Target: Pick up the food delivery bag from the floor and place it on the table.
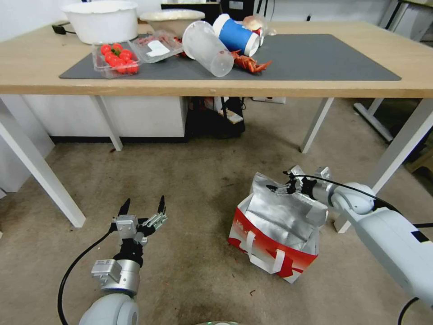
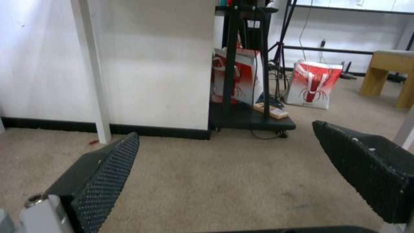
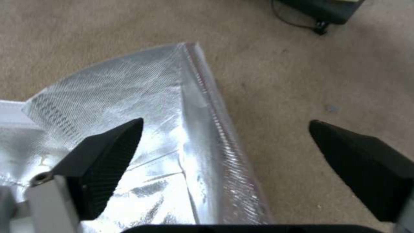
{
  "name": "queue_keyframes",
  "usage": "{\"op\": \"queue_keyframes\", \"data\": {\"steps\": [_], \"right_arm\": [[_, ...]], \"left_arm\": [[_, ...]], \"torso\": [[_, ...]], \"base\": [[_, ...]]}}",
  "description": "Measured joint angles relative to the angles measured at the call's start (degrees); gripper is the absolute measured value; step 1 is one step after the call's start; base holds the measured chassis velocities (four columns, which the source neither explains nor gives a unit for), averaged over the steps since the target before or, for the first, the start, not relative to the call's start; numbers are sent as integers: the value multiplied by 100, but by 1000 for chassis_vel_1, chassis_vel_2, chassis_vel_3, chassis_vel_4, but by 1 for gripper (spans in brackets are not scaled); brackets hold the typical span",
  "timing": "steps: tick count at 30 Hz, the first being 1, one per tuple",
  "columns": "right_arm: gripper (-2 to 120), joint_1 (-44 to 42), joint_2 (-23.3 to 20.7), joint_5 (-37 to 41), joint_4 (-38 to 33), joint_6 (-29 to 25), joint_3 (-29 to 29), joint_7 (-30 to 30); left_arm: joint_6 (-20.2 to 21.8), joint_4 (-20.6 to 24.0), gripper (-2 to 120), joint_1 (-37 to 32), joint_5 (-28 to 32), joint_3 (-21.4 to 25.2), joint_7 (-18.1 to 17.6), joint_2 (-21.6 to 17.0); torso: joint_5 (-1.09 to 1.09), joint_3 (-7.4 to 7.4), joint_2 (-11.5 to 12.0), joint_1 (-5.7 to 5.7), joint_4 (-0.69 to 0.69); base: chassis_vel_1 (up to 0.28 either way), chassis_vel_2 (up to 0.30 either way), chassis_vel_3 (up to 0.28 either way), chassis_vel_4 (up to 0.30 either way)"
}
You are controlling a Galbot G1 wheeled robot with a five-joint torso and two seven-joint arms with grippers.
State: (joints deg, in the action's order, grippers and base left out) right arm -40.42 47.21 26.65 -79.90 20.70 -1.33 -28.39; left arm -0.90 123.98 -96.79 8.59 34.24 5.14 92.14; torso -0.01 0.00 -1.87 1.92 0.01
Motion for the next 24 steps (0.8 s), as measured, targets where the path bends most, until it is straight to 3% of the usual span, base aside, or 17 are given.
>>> {"op": "queue_keyframes", "data": {"steps": [6,9,13,24], "right_arm": [[85,134,31,-49,119,17,252,-1],[69,179,59,-70,225,17,392,-2],[59,189,64,-79,246,20,434,-4],[16,195,49,-149,350,29,475,-41]], "left_arm": [[-2,-25,99,13,2,0,0,0],[-17,-48,99,15,3,2,2,0],[-22,-58,99,14,3,5,3,0],[-32,-49,100,-7,1,3,6,0]], "torso": [[1,0,0,0,-1],[1,0,-1,0,-1],[1,0,-1,0,-1],[1,0,-2,0,-1]], "base": [[0,0,0,0],[0,0,0,0],[0,0,0,0],[0,0,0,0]]}}
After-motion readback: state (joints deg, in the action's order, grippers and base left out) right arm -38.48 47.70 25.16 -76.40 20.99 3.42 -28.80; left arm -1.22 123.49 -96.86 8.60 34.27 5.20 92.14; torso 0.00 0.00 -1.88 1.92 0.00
